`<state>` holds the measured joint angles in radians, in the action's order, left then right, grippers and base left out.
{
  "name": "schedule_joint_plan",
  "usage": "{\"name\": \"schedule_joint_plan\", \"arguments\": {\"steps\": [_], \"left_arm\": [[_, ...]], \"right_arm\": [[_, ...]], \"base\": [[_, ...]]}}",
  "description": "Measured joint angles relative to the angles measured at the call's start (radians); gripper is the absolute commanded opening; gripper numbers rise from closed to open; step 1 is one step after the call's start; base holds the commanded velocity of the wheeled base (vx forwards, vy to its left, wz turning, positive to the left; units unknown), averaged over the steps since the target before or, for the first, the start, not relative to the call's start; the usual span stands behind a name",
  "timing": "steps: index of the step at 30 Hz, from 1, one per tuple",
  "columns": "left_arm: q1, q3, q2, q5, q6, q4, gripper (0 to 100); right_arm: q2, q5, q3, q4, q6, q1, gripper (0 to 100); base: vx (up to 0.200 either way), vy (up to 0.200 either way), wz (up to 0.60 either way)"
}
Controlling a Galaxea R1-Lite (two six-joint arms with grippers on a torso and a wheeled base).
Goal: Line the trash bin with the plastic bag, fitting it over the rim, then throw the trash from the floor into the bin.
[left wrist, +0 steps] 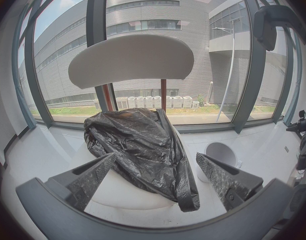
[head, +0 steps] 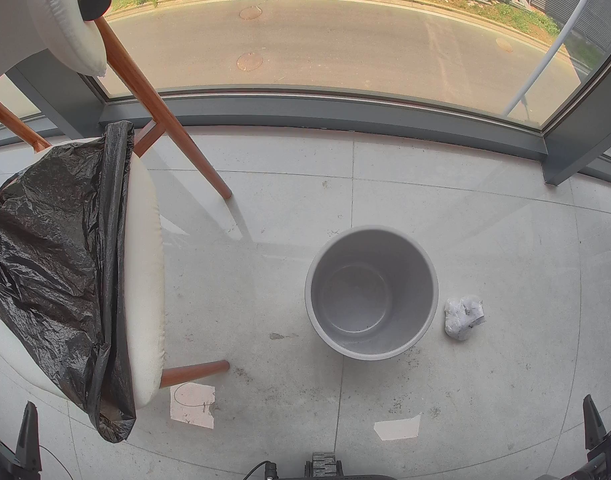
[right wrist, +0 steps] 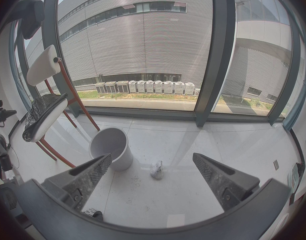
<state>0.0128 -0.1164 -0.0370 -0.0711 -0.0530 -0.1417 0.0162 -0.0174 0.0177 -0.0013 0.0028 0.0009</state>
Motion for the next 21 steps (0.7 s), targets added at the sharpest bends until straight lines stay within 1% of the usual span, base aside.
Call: {"name": "schedule_joint_plan", "arguments": {"steps": [2, 6, 14, 18, 21], "left_arm": [[0.006, -0.029, -0.020, -0.018, 0.005, 0.018, 100], [0.024, -0.134, -0.108, -0.063, 0.040, 0.051, 100], [0.074, -0.368, -0.422, -0.135, 0.138, 0.082, 100], [0.112, -0.437, -0.579, -0.190, 0.167, 0.091, 100], [0.146, -0.463, -0.675, -0.206, 0.178, 0.096, 100]], "right_arm": [[0.000, 0.000, 0.000, 0.000, 0.000, 0.000, 100], [0.000, 0.000, 0.000, 0.000, 0.000, 0.001, 100], [0.000, 0.000, 0.000, -0.001, 0.000, 0.003, 100], [0.000, 0.000, 0.000, -0.001, 0.000, 0.003, 100], [0.000, 0.000, 0.000, -0.001, 0.000, 0.004, 100]], "base": [[0.000, 0.000, 0.00], [0.000, 0.000, 0.00], [0.000, 0.000, 0.00], [0.000, 0.000, 0.00], [0.000, 0.000, 0.00]]}}
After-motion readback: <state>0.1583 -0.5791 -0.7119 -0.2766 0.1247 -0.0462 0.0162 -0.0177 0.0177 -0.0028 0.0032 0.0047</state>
